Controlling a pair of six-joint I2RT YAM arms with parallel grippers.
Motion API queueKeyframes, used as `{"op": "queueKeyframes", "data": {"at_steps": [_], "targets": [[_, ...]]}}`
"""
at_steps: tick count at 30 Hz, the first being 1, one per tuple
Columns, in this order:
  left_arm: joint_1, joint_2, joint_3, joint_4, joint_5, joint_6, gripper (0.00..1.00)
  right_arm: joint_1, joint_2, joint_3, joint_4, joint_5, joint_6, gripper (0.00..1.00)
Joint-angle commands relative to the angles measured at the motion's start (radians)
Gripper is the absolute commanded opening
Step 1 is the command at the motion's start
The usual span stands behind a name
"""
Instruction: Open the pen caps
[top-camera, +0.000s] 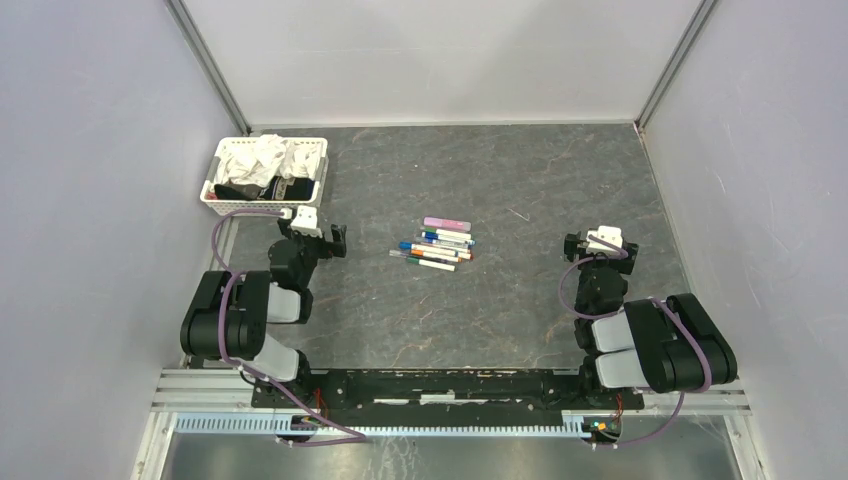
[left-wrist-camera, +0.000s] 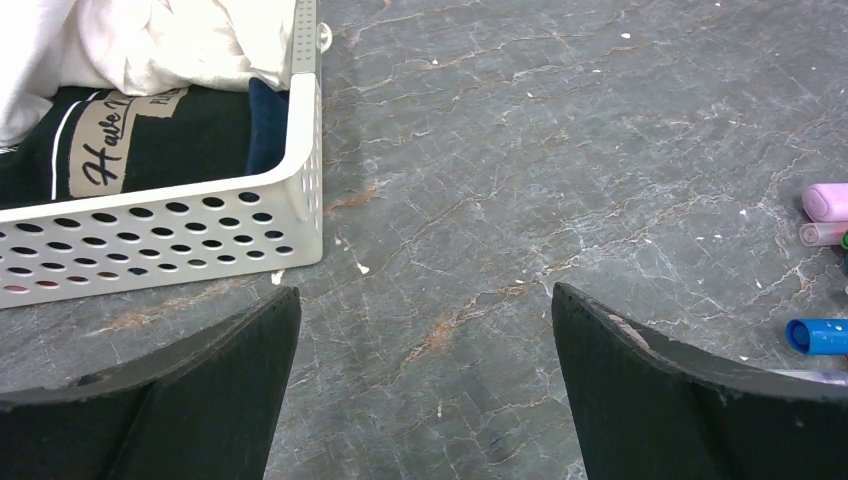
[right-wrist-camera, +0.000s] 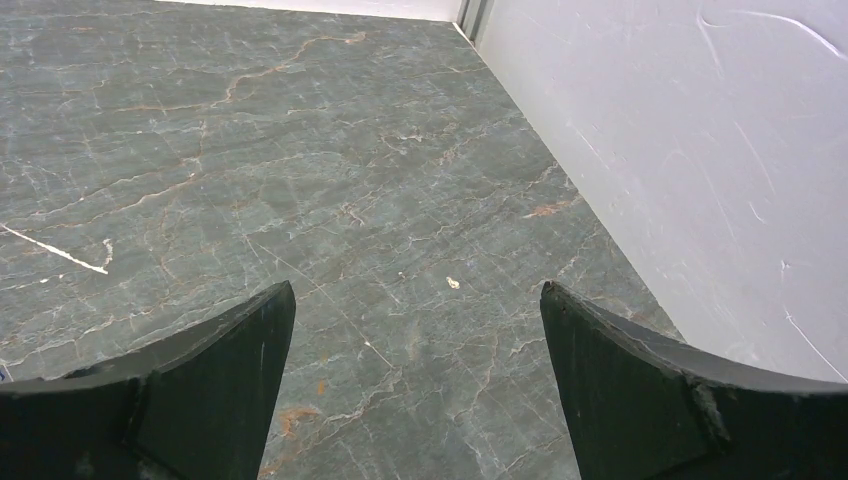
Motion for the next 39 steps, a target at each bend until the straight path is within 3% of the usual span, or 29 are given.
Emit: {"op": "queueKeyframes", "data": {"at_steps": [1, 8, 10, 13, 16, 20, 23, 24, 27, 28, 33, 39], "targets": [[0.004, 0.002, -0.002, 0.018, -0.008, -0.029, 1.0, -0.003, -0.013, -0.114, 0.032, -0.007, 0.015, 0.98], [0.004, 0.005, -0.001, 0.027, 0.002, -0.031, 1.0, -0.003, -0.019, -0.112, 0.04, 0.01, 0.017, 0.98], [0.004, -0.02, 0.006, -0.002, -0.028, -0.049, 1.0, -0.002, -0.075, -0.083, -0.065, -0.036, 0.0, 0.98], [0.064, -0.091, 0.153, -0.343, -0.01, -0.051, 1.0, 0.013, -0.159, 0.082, -0.436, 0.011, 0.022, 0.98], [0.068, -0.103, 0.337, -0.742, 0.011, 0.039, 1.0, 0.014, -0.223, 0.214, -0.677, -0.003, 0.14, 0.98], [0.124, -0.143, 0.453, -0.958, 0.039, 0.068, 1.0, 0.011, -0.249, 0.332, -0.79, -0.161, 0.392, 0.98], [0.183, -0.171, 0.549, -1.132, 0.143, 0.071, 1.0, 0.011, -0.195, 0.499, -1.019, -0.183, 0.514, 0.98], [0.198, -0.175, 0.585, -1.182, 0.177, 0.075, 1.0, 0.01, -0.164, 0.534, -1.056, -0.231, 0.508, 0.98], [0.222, -0.167, 0.687, -1.339, 0.223, 0.077, 1.0, 0.023, -0.074, 0.579, -0.976, -0.575, 0.398, 0.98], [0.224, -0.159, 0.721, -1.386, 0.234, 0.083, 1.0, 0.05, -0.04, 0.612, -0.998, -0.596, 0.371, 0.98], [0.23, -0.142, 0.825, -1.566, 0.275, 0.119, 1.0, 0.3, 0.132, 0.849, -1.193, -0.429, 0.144, 0.98], [0.231, -0.145, 0.848, -1.688, 0.34, 0.184, 1.0, 0.374, 0.37, 1.102, -1.345, -0.51, 0.038, 0.78]]}}
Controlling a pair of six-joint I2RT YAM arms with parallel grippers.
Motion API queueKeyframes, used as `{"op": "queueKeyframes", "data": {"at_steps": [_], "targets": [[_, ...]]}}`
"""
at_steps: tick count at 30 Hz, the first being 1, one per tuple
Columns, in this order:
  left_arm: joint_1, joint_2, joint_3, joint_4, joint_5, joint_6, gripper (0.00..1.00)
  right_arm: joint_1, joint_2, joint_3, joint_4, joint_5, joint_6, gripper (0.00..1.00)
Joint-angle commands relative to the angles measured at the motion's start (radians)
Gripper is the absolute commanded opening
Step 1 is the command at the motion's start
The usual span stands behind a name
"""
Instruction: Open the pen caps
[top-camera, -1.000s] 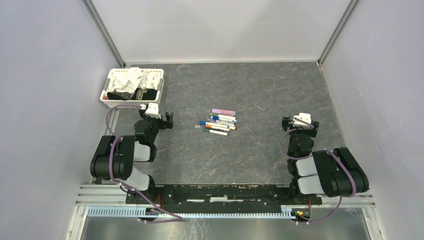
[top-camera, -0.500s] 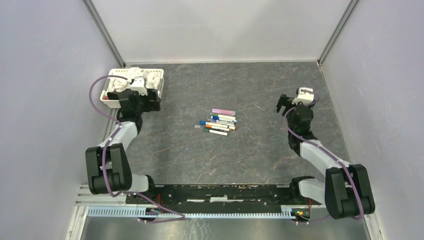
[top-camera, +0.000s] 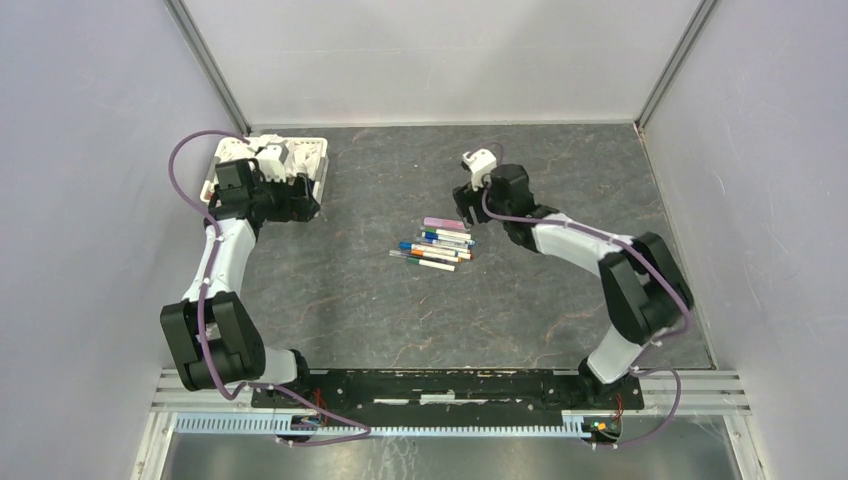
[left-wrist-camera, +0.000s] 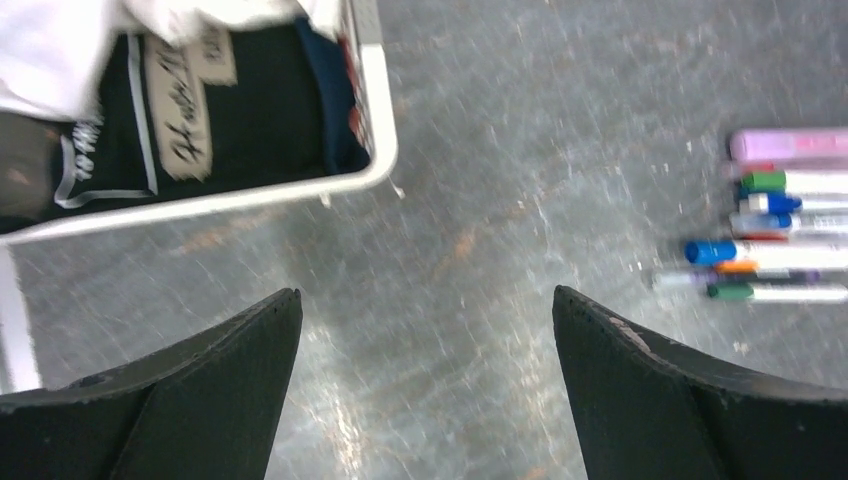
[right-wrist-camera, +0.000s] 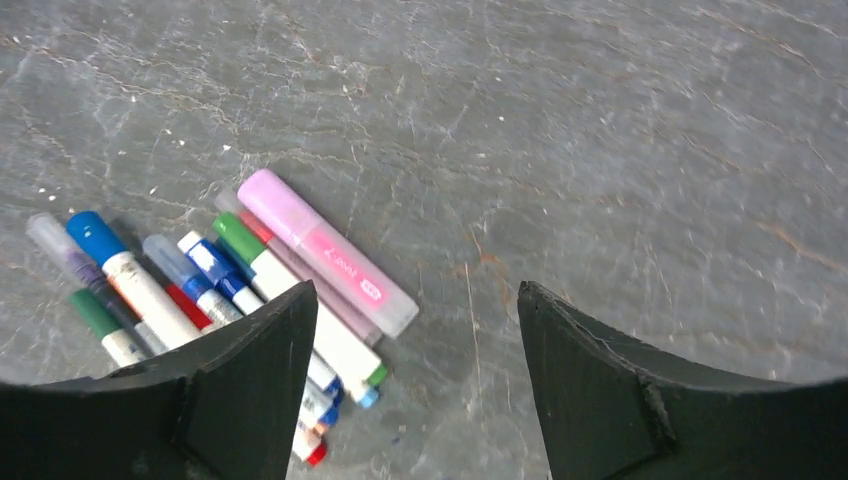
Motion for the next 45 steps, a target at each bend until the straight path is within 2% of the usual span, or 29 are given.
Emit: {"op": "queueKeyframes", "data": {"at_steps": [1, 8, 18, 26, 32, 35, 45], "targets": [[0.004, 0.002, 0.04, -0.171, 0.087, 0.097, 1.0, 0.01, 0.151, 0.192, -0.164, -0.062, -0.127, 0.76], [0.003, -0.015, 0.044, -0.236, 0.149, 0.145, 1.0, 0.018, 0.307, 0.347, -0.221, -0.11, -0.159, 0.67], [0.002, -0.025, 0.047, -0.255, 0.204, 0.143, 1.0, 0.043, 0.412, 0.471, -0.295, -0.228, -0.193, 0.66], [0.002, -0.034, 0.057, -0.255, 0.205, 0.136, 1.0, 0.047, 0.462, 0.491, -0.319, -0.222, -0.199, 0.6], [0.002, -0.041, 0.075, -0.269, 0.22, 0.13, 1.0, 0.047, 0.484, 0.502, -0.315, -0.192, -0.19, 0.47], [0.003, -0.045, 0.076, -0.273, 0.232, 0.133, 1.0, 0.047, 0.488, 0.519, -0.309, -0.187, -0.175, 0.44], [0.0, -0.054, 0.077, -0.294, 0.26, 0.151, 1.0, 0.048, 0.541, 0.596, -0.347, -0.174, -0.165, 0.45]]}}
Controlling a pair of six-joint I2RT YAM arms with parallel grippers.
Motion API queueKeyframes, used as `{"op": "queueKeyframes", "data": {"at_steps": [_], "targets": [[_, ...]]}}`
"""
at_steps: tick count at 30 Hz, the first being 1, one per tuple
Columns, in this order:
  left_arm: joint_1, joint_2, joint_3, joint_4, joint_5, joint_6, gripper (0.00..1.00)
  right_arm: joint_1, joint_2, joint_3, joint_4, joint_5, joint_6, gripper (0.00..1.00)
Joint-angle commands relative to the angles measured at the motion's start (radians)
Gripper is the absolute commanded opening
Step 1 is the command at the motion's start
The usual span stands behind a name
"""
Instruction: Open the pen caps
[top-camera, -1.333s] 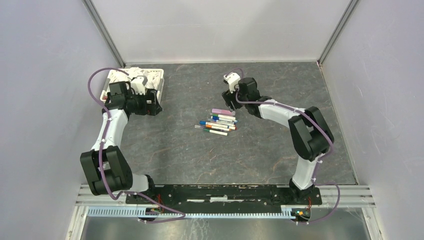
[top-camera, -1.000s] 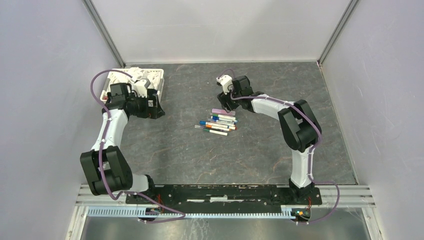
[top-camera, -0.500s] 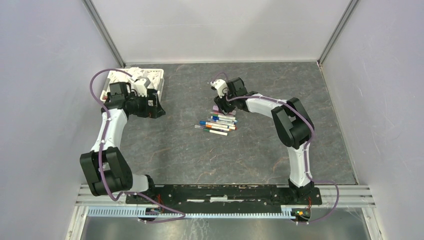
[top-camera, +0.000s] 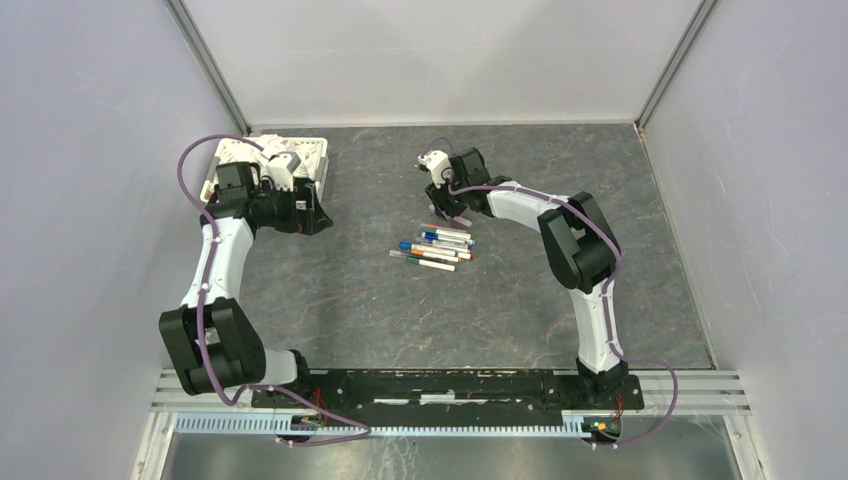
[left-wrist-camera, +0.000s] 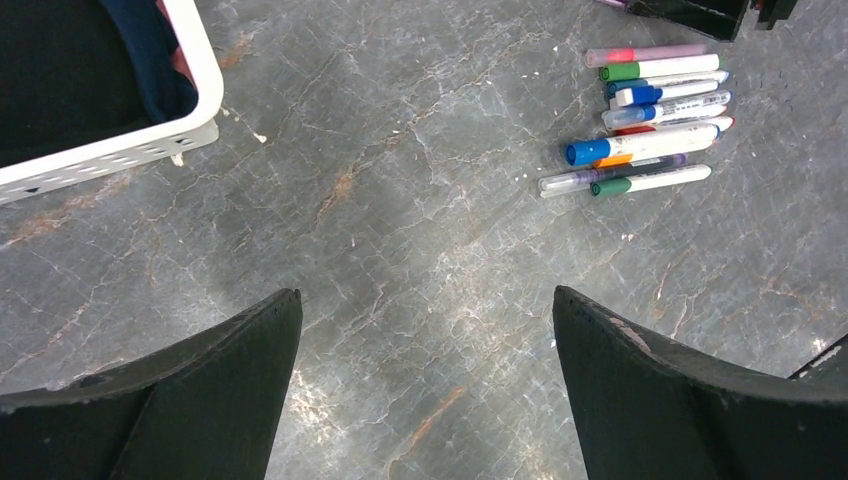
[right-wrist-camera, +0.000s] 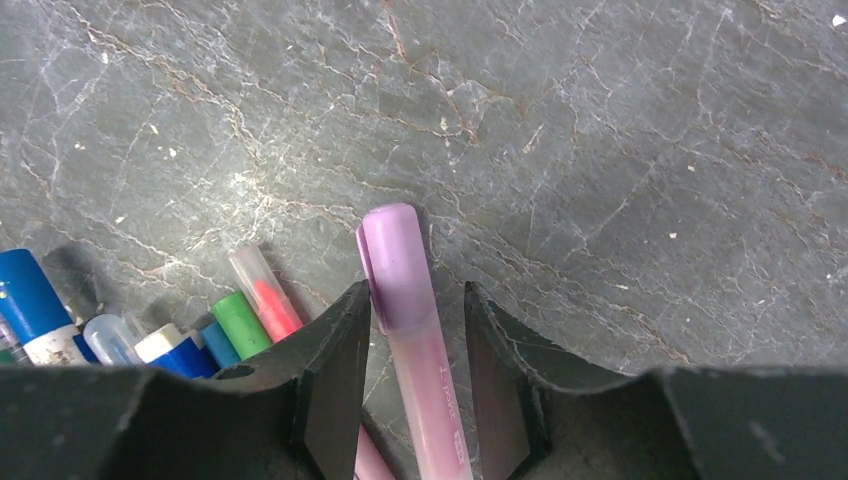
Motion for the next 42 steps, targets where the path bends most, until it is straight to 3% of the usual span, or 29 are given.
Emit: {"op": "queueKeyframes", "data": {"at_steps": [1, 6, 16, 18, 23, 27, 32, 36, 42], "targets": [[0.001, -0.034, 0.037, -0.023, 0.045, 0.051, 1.0, 0.001, 0.028, 0.039, -0.011, 0.02, 0.01, 0.44], [-0.004, -0.045, 0.038, -0.03, 0.062, 0.054, 1.0, 0.001, 0.025, 0.024, -0.043, 0.05, -0.009, 0.42], [-0.025, -0.047, 0.051, -0.035, 0.095, 0.058, 1.0, -0.001, -0.13, -0.223, 0.051, 0.118, -0.031, 0.4], [-0.032, -0.047, 0.055, -0.045, 0.102, 0.065, 1.0, 0.0, -0.141, -0.24, 0.061, 0.122, -0.039, 0.34], [-0.047, -0.048, 0.056, -0.066, 0.123, 0.098, 1.0, -0.002, -0.135, -0.214, 0.056, 0.125, -0.047, 0.04], [-0.078, -0.045, 0.058, -0.084, 0.129, 0.147, 1.0, -0.002, -0.145, -0.141, 0.016, 0.107, -0.053, 0.0], [-0.146, -0.05, 0.067, -0.127, 0.185, 0.284, 1.0, -0.001, -0.235, -0.101, -0.024, -0.069, -0.012, 0.0], [-0.208, -0.065, 0.052, -0.151, 0.218, 0.447, 1.0, 0.011, -0.333, -0.169, -0.034, -0.302, 0.018, 0.0], [-0.32, -0.016, 0.084, -0.268, 0.255, 0.557, 1.0, 0.09, -0.42, -0.244, -0.054, -0.6, 0.023, 0.0]]}}
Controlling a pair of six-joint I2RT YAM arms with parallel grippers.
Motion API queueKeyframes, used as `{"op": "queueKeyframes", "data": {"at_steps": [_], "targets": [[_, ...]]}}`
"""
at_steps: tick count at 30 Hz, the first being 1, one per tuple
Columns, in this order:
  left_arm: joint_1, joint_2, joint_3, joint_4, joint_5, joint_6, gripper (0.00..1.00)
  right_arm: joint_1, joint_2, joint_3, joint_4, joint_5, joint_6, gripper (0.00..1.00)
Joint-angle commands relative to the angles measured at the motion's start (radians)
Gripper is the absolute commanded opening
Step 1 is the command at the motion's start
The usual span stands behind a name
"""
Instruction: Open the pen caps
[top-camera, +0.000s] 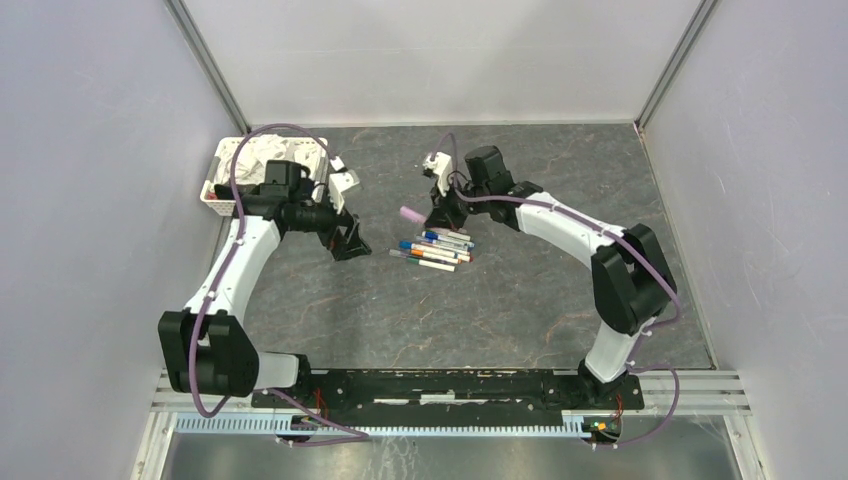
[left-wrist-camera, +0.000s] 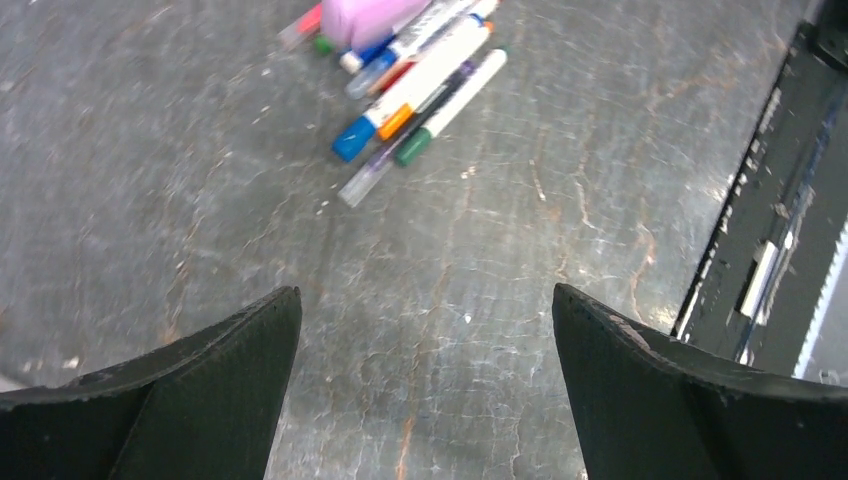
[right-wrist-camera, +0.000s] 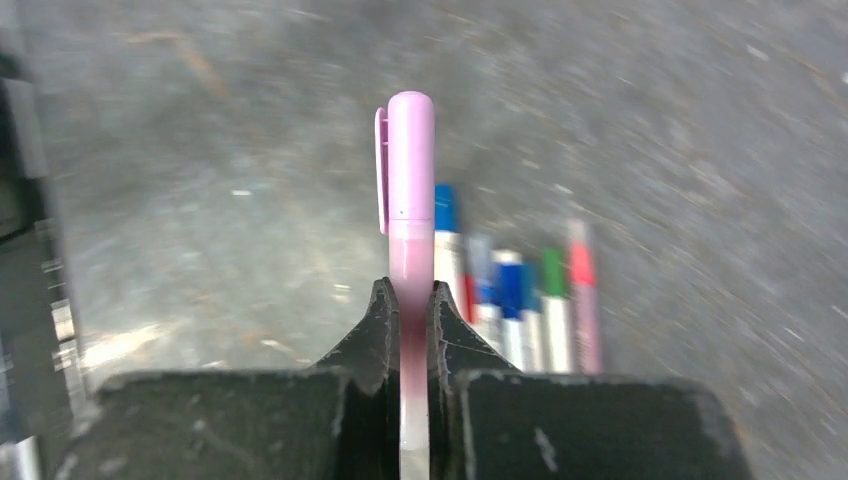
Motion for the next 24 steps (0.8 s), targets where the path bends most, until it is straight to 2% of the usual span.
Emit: {"op": "queueKeyframes", "data": {"at_steps": [1, 5, 9, 12, 19, 21, 24], "targets": [[-0.077, 0.011, 0.044, -0.103, 0.067, 0.163, 1.0, 0.077, -0.062, -0.041, -0.006, -0.267, 0.017, 0.0], [-0.131, -0.016, 0.015, -0.105, 0.109, 0.142, 1.0, 0.137, -0.065, -0.03, 0.022, -0.377, 0.049, 0.0], [-0.156, -0.034, 0.001, -0.143, 0.157, 0.142, 1.0, 0.173, -0.047, 0.013, 0.002, -0.414, 0.047, 0.0], [-0.177, -0.045, -0.004, -0.192, 0.162, 0.191, 0.93, 0.177, -0.026, 0.044, -0.019, -0.428, 0.048, 0.0], [-0.186, -0.055, 0.004, -0.3, 0.153, 0.297, 0.65, 0.177, -0.011, 0.065, -0.029, -0.433, 0.055, 0.0], [-0.191, -0.057, 0.004, -0.306, 0.154, 0.306, 0.53, 0.177, -0.003, 0.076, -0.037, -0.442, 0.056, 0.0], [-0.196, -0.063, 0.005, -0.305, 0.151, 0.319, 0.26, 0.176, 0.015, 0.107, -0.071, -0.453, 0.048, 0.0]]}}
